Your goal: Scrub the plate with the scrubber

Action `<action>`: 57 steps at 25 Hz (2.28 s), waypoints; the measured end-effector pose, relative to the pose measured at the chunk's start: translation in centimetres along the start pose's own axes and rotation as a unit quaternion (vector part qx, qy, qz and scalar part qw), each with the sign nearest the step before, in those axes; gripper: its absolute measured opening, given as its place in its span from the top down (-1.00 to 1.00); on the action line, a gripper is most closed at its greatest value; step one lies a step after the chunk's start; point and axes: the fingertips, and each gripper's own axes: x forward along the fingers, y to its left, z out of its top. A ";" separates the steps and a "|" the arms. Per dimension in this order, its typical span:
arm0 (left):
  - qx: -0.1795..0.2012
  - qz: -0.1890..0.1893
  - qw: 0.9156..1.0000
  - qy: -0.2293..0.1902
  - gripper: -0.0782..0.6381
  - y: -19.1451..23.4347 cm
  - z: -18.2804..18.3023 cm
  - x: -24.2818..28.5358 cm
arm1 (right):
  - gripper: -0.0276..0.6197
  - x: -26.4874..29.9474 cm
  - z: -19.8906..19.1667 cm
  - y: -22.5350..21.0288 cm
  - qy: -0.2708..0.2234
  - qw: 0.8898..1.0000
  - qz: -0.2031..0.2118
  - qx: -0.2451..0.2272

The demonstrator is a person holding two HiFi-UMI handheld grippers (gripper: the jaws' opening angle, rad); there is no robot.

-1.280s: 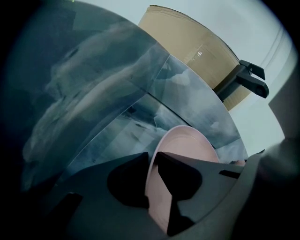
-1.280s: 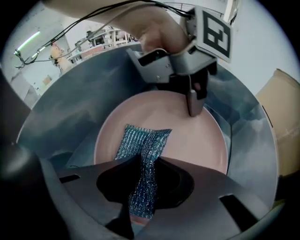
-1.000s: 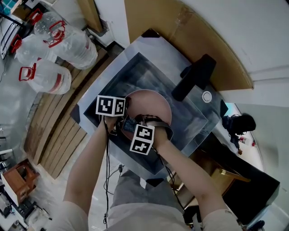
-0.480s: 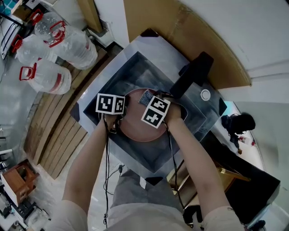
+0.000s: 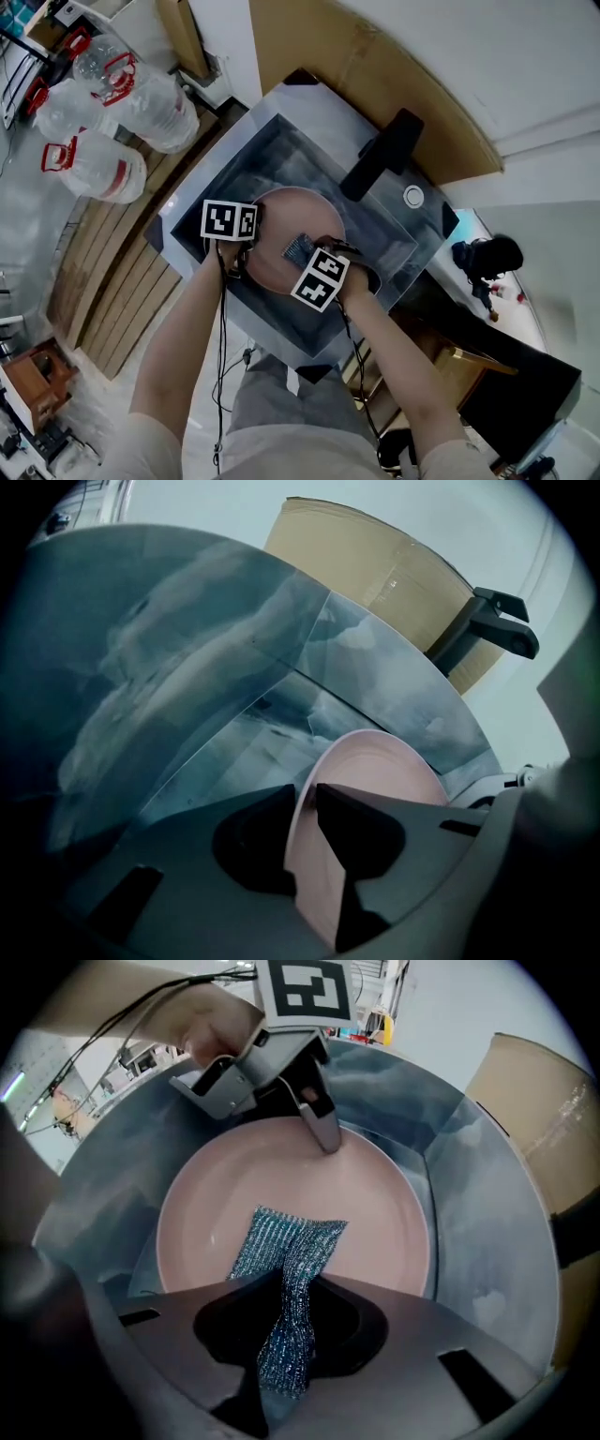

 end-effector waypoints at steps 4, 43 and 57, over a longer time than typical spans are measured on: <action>-0.003 0.010 1.000 -0.015 0.49 -0.2 0.0 -0.1 | 0.59 0.0 2.7 3.0 -0.070 0.995 0.036 0.056; 0.251 0.006 0.881 -0.400 0.61 -22.7 7.1 -41.1 | 0.58 -49.1 4.6 2.6 -0.554 0.768 -0.217 0.236; 0.323 0.046 0.821 -0.469 0.68 -27.8 3.9 -51.0 | 0.58 -58.8 5.6 9.6 -0.617 0.739 -0.230 0.145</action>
